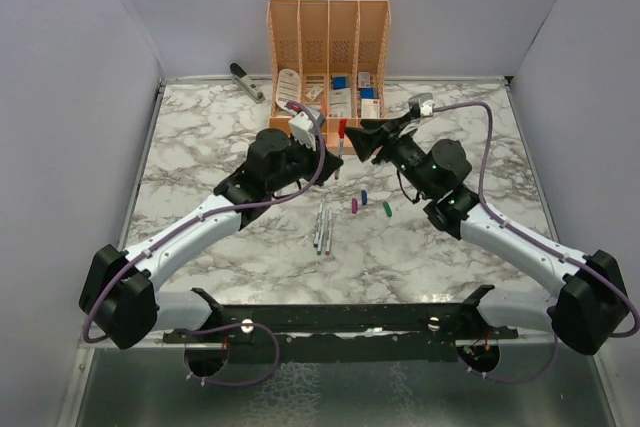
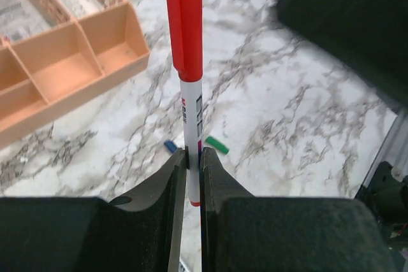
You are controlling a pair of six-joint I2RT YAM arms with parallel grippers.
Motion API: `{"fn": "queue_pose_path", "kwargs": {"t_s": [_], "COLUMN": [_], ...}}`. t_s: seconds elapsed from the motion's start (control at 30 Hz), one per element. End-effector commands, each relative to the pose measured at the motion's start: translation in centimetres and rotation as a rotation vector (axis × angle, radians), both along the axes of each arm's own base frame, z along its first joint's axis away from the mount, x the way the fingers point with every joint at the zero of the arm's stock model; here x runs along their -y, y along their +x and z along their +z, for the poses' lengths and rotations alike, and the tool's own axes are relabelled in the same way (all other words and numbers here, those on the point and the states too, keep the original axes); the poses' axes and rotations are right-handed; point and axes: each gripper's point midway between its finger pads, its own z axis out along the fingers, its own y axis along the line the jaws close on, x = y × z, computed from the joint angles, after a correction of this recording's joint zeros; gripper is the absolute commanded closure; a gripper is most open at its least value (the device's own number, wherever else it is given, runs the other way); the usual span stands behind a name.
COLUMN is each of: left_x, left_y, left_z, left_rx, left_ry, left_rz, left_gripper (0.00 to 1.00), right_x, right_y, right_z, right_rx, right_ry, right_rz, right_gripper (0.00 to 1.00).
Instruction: Insert the pens into the pen caps
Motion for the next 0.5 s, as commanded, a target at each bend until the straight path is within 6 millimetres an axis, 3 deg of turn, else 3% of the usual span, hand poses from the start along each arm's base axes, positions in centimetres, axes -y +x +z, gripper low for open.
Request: {"fn": "queue_pose_path", "kwargs": {"t_s": [0.0, 0.13, 0.27, 0.47], "left_x": [-2.5, -4.7, -7.1, -8.3], "left_y": [0.5, 1.9, 3.2, 4.4], "left_z": [-7.3, -11.6, -16.0, -18.3], "left_rx": [-0.215, -0.375, -0.520, -0.570], "left_ry": [0.167, 0.240, 0.372, 0.451], "left_rz": [0.109, 0.222, 0.325, 0.395], "left_gripper": [1.00, 1.00, 1.00, 1.00], "right_x": [2.1, 3.1, 3.9, 4.8], "right_y": [-0.3, -0.7, -0.5, -0.8], "right_z": [5.3, 5.7, 3.9, 1.1], "right_rx": [0.122, 0.130, 0.065, -0.028], "right_ry": [0.036, 0.032, -0.008, -0.046], "right_rz": [-0.084, -0.116, -0.155, -0.183], "right_gripper": [0.49, 0.49, 0.49, 0.49]}}
